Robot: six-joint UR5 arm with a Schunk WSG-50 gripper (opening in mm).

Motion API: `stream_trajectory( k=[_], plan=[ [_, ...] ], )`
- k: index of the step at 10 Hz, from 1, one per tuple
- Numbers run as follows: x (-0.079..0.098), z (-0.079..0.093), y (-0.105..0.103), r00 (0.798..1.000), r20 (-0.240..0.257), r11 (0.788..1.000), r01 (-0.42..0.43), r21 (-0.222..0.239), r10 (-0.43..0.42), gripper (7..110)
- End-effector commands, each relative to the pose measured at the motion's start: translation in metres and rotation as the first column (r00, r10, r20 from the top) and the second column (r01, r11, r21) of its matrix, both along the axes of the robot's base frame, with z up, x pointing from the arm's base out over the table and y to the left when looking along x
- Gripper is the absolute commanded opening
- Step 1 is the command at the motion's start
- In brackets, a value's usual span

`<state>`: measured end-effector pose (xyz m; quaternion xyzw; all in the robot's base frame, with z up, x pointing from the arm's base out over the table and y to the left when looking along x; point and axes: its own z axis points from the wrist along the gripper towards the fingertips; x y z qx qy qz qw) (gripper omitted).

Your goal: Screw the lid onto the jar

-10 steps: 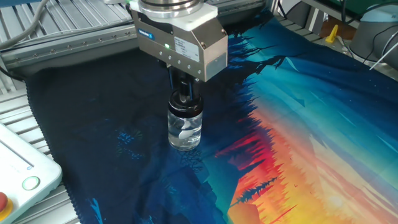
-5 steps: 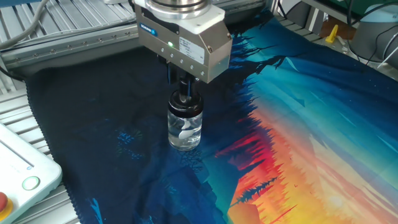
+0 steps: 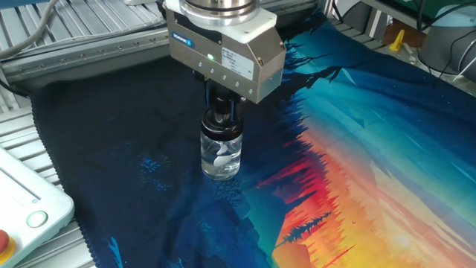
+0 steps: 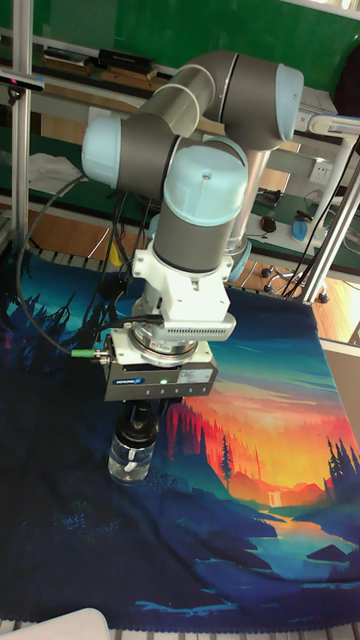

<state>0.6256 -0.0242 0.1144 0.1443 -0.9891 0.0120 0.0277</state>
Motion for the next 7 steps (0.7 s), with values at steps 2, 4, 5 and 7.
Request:
stream_trajectory(
  k=[2,4,5,7],
  plan=[
    [-0.003,-0.001,-0.008,0.982,-0.020,0.982,-0.188,-0.027,0.187,44],
    [-0.002,-0.002,0.011,0.938,0.002,0.937,-0.346,0.047,0.346,44],
    [-0.004,-0.001,0.025,0.900,0.023,0.896,-0.435,0.093,0.434,44],
    [-0.002,0.003,0.040,0.810,0.077,0.799,-0.586,0.136,0.581,44]
  ],
)
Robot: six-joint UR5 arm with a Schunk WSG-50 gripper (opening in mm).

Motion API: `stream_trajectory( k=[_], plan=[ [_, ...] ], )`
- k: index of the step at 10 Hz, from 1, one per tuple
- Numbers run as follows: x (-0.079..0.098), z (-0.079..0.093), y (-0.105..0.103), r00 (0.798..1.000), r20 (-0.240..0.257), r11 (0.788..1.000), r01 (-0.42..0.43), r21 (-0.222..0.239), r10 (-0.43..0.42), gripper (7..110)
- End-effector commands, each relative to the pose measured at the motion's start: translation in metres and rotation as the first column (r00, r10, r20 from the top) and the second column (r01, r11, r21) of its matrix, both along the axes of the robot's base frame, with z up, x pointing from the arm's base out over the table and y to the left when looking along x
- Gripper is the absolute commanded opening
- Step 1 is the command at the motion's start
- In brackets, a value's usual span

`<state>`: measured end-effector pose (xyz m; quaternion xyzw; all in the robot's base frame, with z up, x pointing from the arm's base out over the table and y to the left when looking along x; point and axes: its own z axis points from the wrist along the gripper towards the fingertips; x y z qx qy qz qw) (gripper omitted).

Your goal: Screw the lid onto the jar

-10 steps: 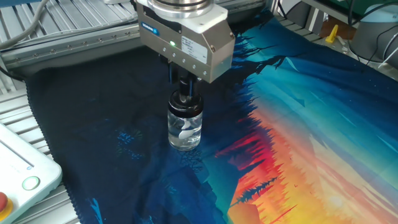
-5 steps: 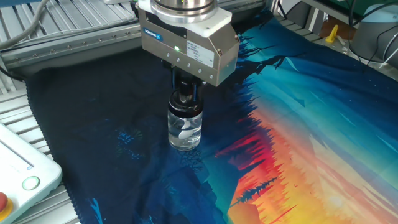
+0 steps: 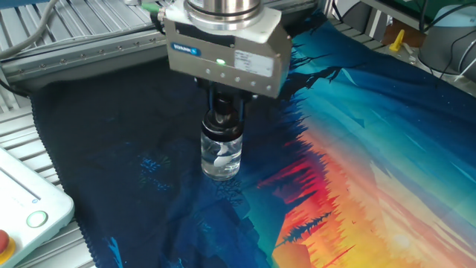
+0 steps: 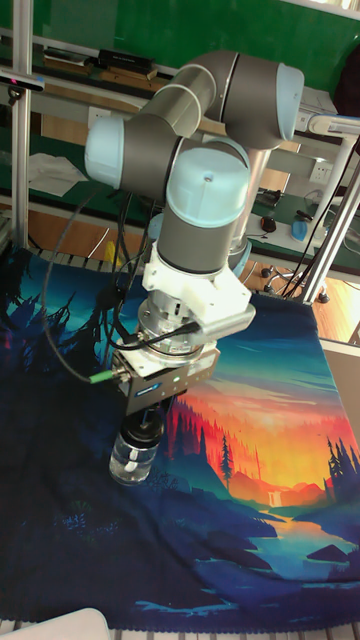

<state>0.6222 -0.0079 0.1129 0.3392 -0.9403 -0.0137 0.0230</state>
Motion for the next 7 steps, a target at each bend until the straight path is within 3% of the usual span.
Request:
stream_trajectory(
  k=[1,3,7],
  plan=[
    [0.004,0.004,0.021,0.947,0.055,0.944,-0.320,0.082,0.316,44],
    [0.009,0.003,0.008,0.911,0.059,0.912,-0.410,0.024,0.408,44],
    [0.017,-0.002,-0.001,0.899,0.070,0.902,-0.432,-0.016,0.432,44]
  ],
)
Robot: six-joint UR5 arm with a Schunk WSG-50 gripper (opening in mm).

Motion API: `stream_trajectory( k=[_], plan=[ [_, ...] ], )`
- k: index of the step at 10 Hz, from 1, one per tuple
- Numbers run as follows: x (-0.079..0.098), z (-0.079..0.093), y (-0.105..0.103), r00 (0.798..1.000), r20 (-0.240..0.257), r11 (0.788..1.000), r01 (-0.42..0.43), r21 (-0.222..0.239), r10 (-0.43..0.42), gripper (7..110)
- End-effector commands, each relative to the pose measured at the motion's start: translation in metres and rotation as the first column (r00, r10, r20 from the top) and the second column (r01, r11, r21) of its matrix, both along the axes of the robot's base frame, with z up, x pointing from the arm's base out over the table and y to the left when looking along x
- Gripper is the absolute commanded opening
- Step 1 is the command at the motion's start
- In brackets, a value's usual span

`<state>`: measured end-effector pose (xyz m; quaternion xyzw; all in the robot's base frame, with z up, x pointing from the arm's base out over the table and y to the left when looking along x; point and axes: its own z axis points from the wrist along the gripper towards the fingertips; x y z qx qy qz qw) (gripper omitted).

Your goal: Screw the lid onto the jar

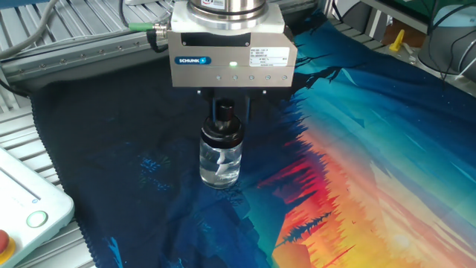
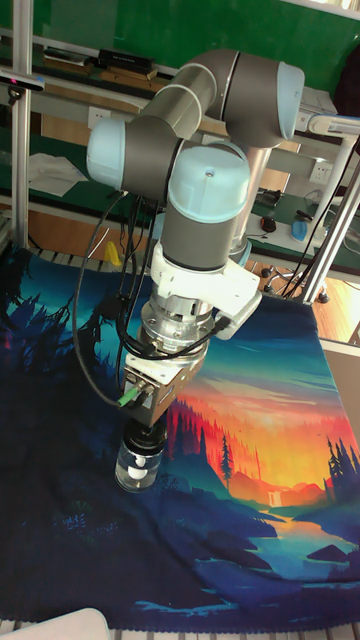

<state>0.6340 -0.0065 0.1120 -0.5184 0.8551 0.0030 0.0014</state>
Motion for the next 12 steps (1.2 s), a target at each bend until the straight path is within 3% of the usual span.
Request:
stream_trajectory(
  k=[1,4,5,8,10,12],
  plan=[
    [0.007,-0.002,0.001,0.997,0.021,0.998,-0.070,0.004,0.070,44],
    [0.009,0.001,0.011,0.989,0.020,0.989,-0.147,0.021,0.146,44],
    [0.003,0.001,0.007,0.980,0.000,0.980,-0.198,0.008,0.198,44],
    [-0.002,0.005,0.013,0.965,0.008,0.964,-0.262,0.036,0.262,44],
    [0.003,0.006,0.012,0.956,0.027,0.956,-0.293,0.030,0.292,44],
    [0.007,0.007,0.004,0.942,0.032,0.943,-0.334,-0.007,0.334,44]
  ],
)
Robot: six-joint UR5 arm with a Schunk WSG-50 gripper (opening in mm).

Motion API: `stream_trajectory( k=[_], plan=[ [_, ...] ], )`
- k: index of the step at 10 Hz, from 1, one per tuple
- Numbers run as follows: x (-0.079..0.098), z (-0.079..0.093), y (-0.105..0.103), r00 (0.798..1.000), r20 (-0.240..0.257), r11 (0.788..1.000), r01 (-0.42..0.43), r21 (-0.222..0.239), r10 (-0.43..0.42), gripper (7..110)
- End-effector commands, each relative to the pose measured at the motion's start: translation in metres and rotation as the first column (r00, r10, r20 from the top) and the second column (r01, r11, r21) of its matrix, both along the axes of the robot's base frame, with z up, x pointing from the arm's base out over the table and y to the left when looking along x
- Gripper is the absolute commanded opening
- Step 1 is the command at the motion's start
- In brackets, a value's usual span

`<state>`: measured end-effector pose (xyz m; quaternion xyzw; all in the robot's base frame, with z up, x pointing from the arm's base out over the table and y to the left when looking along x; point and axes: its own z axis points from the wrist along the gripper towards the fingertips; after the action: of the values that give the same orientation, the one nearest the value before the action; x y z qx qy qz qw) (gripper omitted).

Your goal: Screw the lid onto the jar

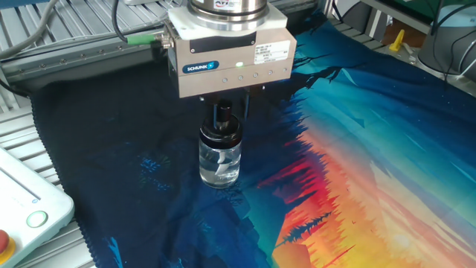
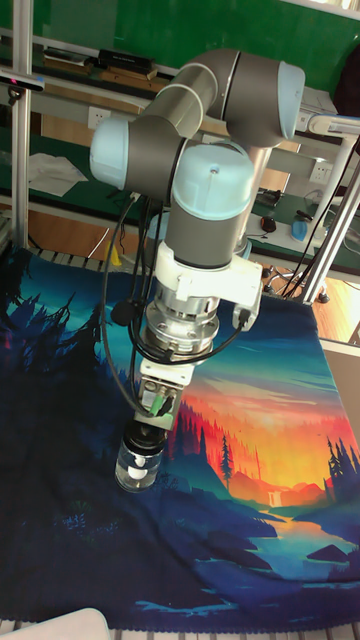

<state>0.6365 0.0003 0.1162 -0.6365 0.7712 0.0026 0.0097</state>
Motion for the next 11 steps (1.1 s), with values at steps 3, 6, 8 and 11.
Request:
stream_trajectory(
  k=[3,6,8,11],
  plan=[
    [0.006,-0.002,-0.009,0.997,0.040,0.997,-0.071,-0.007,0.071,44],
    [0.005,-0.002,-0.005,0.996,0.042,0.996,-0.082,0.034,0.080,44],
    [0.005,-0.002,-0.007,0.996,0.041,0.997,-0.074,0.030,0.073,44],
    [0.002,-0.005,-0.016,0.997,0.035,0.997,-0.071,0.007,0.071,44]
  ],
)
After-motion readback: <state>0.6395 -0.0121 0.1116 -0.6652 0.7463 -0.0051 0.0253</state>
